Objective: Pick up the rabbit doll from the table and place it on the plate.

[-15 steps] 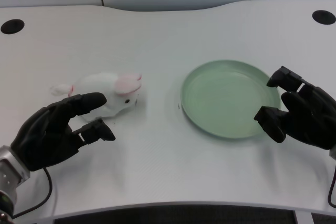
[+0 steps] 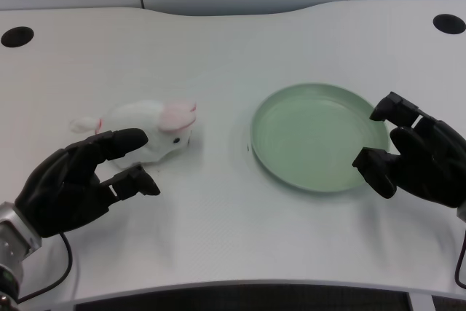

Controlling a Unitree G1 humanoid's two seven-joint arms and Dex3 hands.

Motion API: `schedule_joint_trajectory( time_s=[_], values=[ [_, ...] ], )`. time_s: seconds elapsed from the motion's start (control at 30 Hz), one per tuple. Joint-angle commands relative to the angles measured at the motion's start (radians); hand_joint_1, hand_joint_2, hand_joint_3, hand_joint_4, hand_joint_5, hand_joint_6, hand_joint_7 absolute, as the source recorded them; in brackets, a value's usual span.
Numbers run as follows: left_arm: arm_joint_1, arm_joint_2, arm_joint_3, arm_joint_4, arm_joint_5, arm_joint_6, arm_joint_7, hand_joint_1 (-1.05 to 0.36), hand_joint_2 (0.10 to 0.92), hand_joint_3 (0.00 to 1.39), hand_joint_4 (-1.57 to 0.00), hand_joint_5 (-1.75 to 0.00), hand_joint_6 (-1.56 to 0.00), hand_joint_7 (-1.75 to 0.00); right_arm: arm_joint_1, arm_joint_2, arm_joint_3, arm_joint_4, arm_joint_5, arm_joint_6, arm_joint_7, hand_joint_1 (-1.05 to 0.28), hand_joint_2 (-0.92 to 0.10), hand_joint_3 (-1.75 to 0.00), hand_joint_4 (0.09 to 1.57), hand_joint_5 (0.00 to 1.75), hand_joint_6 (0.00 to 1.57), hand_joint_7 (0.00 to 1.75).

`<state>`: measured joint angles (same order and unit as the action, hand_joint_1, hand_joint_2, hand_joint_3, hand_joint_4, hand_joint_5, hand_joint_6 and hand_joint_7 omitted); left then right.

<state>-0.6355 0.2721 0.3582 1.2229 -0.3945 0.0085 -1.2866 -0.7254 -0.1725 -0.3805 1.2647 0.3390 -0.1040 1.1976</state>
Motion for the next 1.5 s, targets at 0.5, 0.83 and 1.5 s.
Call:
schedule_joint_trajectory(
  time_s=[0.5,0.83,1.5],
  values=[
    [0.008,0.006,0.011,-0.008,-0.005,0.01,0.006,-0.75,0.921,0.25,-0.54,-1.19,-0.97,0.0,0.004,-0.018,-0.01,0.0,0.007,0.003,0.002,-0.55,-0.91,-0.06,1.04,1.75,0.79,1.75],
    [0.086,-0.056,0.046,-0.252,-0.112,0.08,-0.006,-0.72,0.921,0.33,-0.61,-1.03,-0.94,0.0,0.002,-0.012,-0.002,-0.006,0.002,-0.011,0.012,-0.57,-0.92,-0.06,1.04,1.75,0.79,1.75],
    [0.087,-0.047,-0.058,-0.663,0.024,-0.44,0.265,-0.66,0.921,0.03,-0.81,-0.21,-0.8,0.0,0.006,-0.012,0.004,-0.009,-0.002,-0.021,0.017,-0.57,-0.92,-0.05,1.02,1.75,0.79,1.75]
  ],
)
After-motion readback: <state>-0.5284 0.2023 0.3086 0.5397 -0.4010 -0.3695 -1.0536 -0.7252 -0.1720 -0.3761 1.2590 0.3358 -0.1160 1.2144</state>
